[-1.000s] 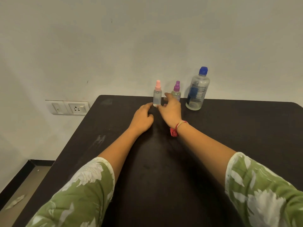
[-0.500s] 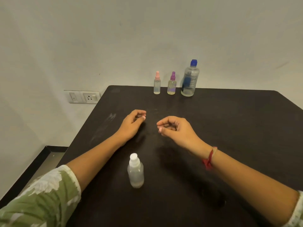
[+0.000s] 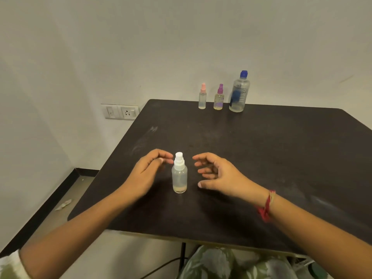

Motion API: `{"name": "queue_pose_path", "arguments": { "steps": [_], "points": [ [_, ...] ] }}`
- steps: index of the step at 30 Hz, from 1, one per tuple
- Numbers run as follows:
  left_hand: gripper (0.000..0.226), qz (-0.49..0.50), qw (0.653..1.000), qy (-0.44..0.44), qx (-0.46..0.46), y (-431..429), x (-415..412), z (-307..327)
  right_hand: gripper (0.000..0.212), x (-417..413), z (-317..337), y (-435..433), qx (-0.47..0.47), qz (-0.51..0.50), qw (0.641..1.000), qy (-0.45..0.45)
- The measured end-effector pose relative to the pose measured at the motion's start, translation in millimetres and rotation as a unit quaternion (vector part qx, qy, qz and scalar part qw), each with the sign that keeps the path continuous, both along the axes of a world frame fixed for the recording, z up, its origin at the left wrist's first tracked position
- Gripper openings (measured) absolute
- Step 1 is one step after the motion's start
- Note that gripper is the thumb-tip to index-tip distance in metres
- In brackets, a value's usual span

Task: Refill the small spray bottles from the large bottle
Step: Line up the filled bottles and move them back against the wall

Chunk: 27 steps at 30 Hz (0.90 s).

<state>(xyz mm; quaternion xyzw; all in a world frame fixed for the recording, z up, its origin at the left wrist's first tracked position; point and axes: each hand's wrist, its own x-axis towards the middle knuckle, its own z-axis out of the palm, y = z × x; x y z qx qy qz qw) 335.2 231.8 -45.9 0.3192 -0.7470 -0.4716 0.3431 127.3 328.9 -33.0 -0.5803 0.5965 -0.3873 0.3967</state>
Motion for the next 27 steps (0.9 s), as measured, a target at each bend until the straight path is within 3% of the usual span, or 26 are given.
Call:
{"name": "queue_pose_path", "arguments": {
  "steps": [6,11,16,27],
  "points": [
    [0.052,-0.069,0.995,-0.065,0.041,22,9,-9,0.071,21,-9,2,0.000,-0.002,1.000,-0.015],
    [0.051,-0.096,0.993,-0.041,0.047,28,5,-13,0.055,33,-13,-5,-0.033,-0.025,0.999,-0.016],
    [0.052,-0.061,0.997,-0.034,0.027,28,-2,-15,0.043,38,-15,-8,-0.045,-0.044,0.998,-0.026],
    [0.050,-0.020,0.999,-0.049,-0.010,8,-17,-11,0.040,31,-14,-18,-0.065,-0.066,0.995,-0.022]
  ]
}}
